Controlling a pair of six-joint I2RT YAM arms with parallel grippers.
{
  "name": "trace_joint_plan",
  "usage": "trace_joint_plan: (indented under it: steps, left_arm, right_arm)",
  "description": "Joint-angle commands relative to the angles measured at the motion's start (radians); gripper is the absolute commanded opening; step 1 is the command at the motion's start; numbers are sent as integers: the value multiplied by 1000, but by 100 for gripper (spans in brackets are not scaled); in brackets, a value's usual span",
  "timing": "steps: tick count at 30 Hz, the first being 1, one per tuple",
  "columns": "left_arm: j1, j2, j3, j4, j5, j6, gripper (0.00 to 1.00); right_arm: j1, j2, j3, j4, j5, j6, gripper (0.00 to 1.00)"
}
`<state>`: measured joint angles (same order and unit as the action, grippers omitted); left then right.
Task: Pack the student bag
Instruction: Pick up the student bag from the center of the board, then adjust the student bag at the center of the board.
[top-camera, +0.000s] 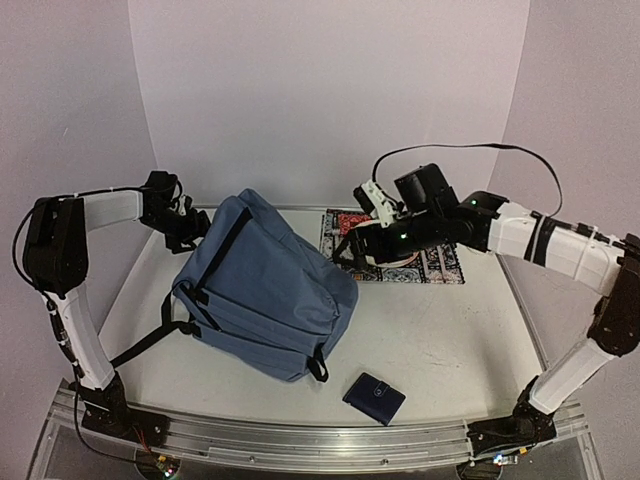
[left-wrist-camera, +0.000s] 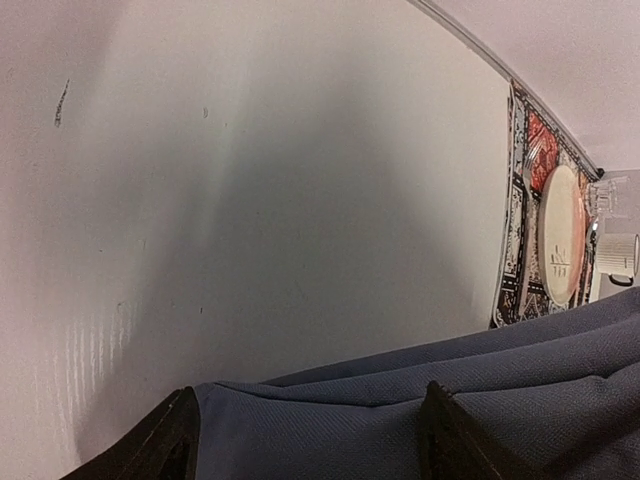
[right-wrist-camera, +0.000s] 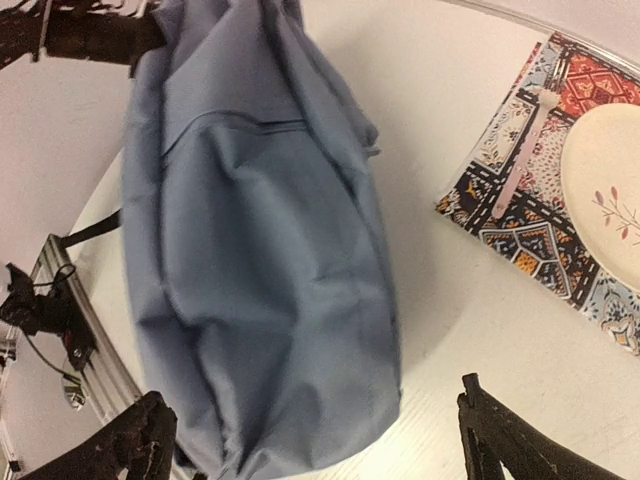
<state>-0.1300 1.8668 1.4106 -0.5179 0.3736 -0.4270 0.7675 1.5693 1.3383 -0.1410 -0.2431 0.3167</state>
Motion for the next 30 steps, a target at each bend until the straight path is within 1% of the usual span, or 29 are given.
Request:
trace_joint_plan:
  steps: [1,5,9,11,12,13,14,15,17,18,19,20,21,26,30]
  left_arm:
    - [-6,9,-49,-6,67,41,76]
    - [-5,24,-70,2,84,38,75]
    - [-5,33,-89,6,129,32,75]
    - [-5,27,-107,7,143,31,74]
    - [-4,20,-119,7,150,30,74]
    - [-5,12,-134,7,155,30,73]
    - [-5,3,-152,7,161,30,73]
    - [-5,-9,-168,7,167,29,72]
    - [-4,-36,-211,7,179,28,71]
    - [-5,-51,-234,7,186,27,71]
    - [-5,-72,-258,7,187,25,70]
    - [-5,-89,-284,7,190,21,70]
    - [-5,-106,-318,7,199,18,70]
    - [-11,-220,-456,4,265,-35,68]
    - [-65,-326,-546,-5,271,-91,67]
  right_arm:
    - [124,-24,-126,-24,-46,64,98]
    - [206,1,-227,104,-75,178,98]
    - [253,68,-244,184,-43,248,98]
    - [256,99,-238,217,-45,260,95]
    - [257,110,-227,228,-47,253,90]
    - [257,118,-203,231,-49,244,84]
    - [256,123,-176,229,-48,234,75]
    - [256,125,-153,226,-46,224,61]
    - [252,119,-98,208,-33,201,38]
    - [247,115,-75,193,-28,193,21]
    - [241,108,-49,179,-30,185,10]
    - [237,98,-12,162,-32,174,2]
    - [234,90,21,132,-29,163,0]
    - [222,63,220,-22,-5,96,0]
    - [178,54,319,-64,-13,94,0]
